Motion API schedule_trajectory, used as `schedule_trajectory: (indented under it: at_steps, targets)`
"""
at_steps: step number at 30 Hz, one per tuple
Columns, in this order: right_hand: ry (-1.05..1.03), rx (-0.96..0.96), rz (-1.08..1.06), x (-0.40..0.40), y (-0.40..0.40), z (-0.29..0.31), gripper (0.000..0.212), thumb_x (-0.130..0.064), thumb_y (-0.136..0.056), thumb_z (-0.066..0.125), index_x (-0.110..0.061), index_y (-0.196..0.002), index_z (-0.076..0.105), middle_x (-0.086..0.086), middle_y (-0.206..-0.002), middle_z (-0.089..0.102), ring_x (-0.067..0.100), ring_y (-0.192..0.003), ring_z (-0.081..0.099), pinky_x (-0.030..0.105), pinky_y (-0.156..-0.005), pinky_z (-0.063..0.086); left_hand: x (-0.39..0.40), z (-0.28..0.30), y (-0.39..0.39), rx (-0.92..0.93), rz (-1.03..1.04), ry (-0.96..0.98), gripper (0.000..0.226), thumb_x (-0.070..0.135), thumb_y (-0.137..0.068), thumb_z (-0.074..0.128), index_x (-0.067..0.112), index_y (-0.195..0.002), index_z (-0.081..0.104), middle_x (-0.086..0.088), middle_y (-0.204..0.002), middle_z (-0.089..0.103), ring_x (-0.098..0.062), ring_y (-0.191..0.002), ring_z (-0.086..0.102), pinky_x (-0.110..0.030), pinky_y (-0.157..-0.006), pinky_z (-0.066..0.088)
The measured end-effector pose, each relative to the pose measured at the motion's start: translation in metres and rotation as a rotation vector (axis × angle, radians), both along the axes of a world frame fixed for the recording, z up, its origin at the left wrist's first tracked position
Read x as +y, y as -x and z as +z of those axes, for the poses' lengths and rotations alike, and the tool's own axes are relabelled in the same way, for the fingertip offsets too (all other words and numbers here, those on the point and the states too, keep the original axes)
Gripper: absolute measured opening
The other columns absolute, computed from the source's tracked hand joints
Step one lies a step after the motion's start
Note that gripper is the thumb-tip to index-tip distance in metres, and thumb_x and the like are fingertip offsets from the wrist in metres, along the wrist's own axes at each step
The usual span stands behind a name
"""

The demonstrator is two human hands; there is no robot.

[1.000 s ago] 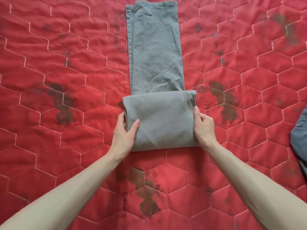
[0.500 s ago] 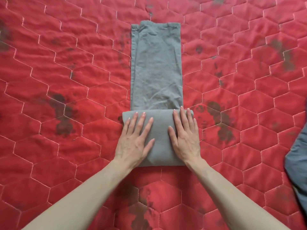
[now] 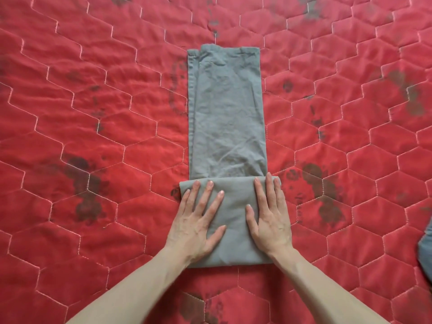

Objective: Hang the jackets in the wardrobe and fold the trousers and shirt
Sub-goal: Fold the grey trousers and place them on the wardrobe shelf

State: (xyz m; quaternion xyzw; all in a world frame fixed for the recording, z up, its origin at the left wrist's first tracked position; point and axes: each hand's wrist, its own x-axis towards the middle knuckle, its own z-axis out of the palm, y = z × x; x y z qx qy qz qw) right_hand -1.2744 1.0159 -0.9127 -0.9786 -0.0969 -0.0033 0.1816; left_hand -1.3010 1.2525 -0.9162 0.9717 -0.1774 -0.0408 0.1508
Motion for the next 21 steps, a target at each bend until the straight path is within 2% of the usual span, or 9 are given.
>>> schedule_trajectory:
  at_steps: [3, 5, 7, 9, 12, 13, 15, 18, 21]
  targets:
    - [-0.02, 0.068, 0.064, -0.006, -0.003, 0.008, 0.072, -0.042, -0.103, 0.045, -0.013, -0.165, 0.021, 0.011, -0.175, 0.005, 0.034, -0.161, 0.004, 0.047, -0.13, 0.013, 0.004, 0.009, -0.002, 0.023, -0.05, 0.026, 0.081, 0.056, -0.097, 0.053, 0.02, -0.165, 0.026, -0.01, -0.175, 0.01, -0.041, -0.16, 0.004, -0.055, -0.128, 0.012]
    - [-0.043, 0.132, 0.182, -0.022, -0.007, 0.016, 0.068, -0.039, -0.106, 0.043, -0.015, -0.166, 0.021, 0.009, -0.175, 0.003, 0.032, -0.161, 0.001, 0.045, -0.13, 0.01, 0.019, 0.014, -0.003, 0.019, -0.149, 0.021, 0.076, 0.044, -0.098, 0.053, 0.018, -0.165, 0.028, -0.01, -0.174, 0.013, -0.041, -0.16, 0.005, -0.055, -0.127, 0.013]
    - [-0.018, 0.113, 0.352, -0.045, -0.015, 0.024, 0.061, -0.018, -0.104, 0.041, -0.013, -0.163, 0.028, 0.011, -0.174, 0.012, 0.032, -0.161, 0.008, 0.048, -0.128, 0.017, 0.038, 0.018, -0.007, 0.005, -0.277, -0.035, 0.075, 0.028, -0.092, 0.052, 0.013, -0.163, 0.033, -0.012, -0.173, 0.018, -0.041, -0.16, 0.01, -0.053, -0.128, 0.017]
    - [0.088, 0.019, 0.483, -0.073, -0.025, 0.032, 0.072, 0.004, -0.089, 0.035, -0.012, -0.16, 0.037, 0.012, -0.17, 0.027, 0.032, -0.158, 0.024, 0.049, -0.123, 0.031, 0.058, 0.027, -0.011, -0.052, -0.376, -0.091, 0.069, 0.012, -0.089, 0.045, 0.008, -0.158, 0.042, -0.014, -0.169, 0.03, -0.039, -0.157, 0.023, -0.052, -0.124, 0.031]
    - [0.308, -0.042, 0.638, -0.104, -0.028, 0.045, 0.076, 0.003, -0.089, 0.035, -0.02, -0.162, 0.033, 0.008, -0.17, 0.028, 0.028, -0.155, 0.031, 0.048, -0.12, 0.034, 0.085, 0.038, -0.015, -0.114, -0.48, -0.177, 0.067, -0.005, -0.094, 0.025, 0.007, -0.157, 0.043, -0.015, -0.166, 0.035, -0.035, -0.153, 0.033, -0.051, -0.118, 0.041]
    - [0.352, -0.041, 0.677, -0.109, -0.025, 0.046, 0.076, 0.001, -0.091, 0.036, -0.022, -0.163, 0.031, 0.007, -0.171, 0.026, 0.028, -0.156, 0.03, 0.047, -0.121, 0.031, 0.088, 0.04, -0.015, -0.127, -0.5, -0.198, 0.063, -0.003, -0.099, 0.025, 0.008, -0.158, 0.041, -0.015, -0.167, 0.034, -0.035, -0.153, 0.033, -0.051, -0.119, 0.041]
    - [0.389, -0.031, 0.712, -0.112, -0.02, 0.046, 0.076, -0.003, -0.092, 0.04, -0.024, -0.164, 0.029, 0.007, -0.171, 0.025, 0.03, -0.156, 0.029, 0.047, -0.122, 0.027, 0.088, 0.041, -0.015, -0.079, -0.488, -0.212, 0.062, 0.017, -0.099, 0.042, 0.011, -0.16, 0.038, -0.014, -0.168, 0.032, -0.035, -0.156, 0.028, -0.052, -0.121, 0.038]
    - [0.444, 0.047, 0.706, -0.103, -0.022, 0.047, 0.084, -0.021, -0.084, 0.047, -0.026, -0.165, 0.026, 0.005, -0.172, 0.022, 0.03, -0.158, 0.022, 0.05, -0.125, 0.023, 0.082, 0.043, -0.014, 0.086, -0.463, -0.22, 0.1, 0.056, -0.082, 0.063, 0.016, -0.165, 0.025, -0.013, -0.174, 0.015, -0.035, -0.161, 0.013, -0.05, -0.128, 0.017]
    - [0.441, 0.166, 0.706, -0.102, -0.02, 0.053, 0.088, -0.037, -0.085, 0.054, -0.028, -0.166, 0.021, 0.003, -0.174, 0.016, 0.028, -0.16, 0.016, 0.051, -0.125, 0.019, 0.08, 0.046, -0.013, 0.128, -0.438, -0.178, 0.108, 0.064, -0.082, 0.064, 0.018, -0.167, 0.017, -0.01, -0.175, 0.008, -0.034, -0.162, 0.006, -0.049, -0.129, 0.01]
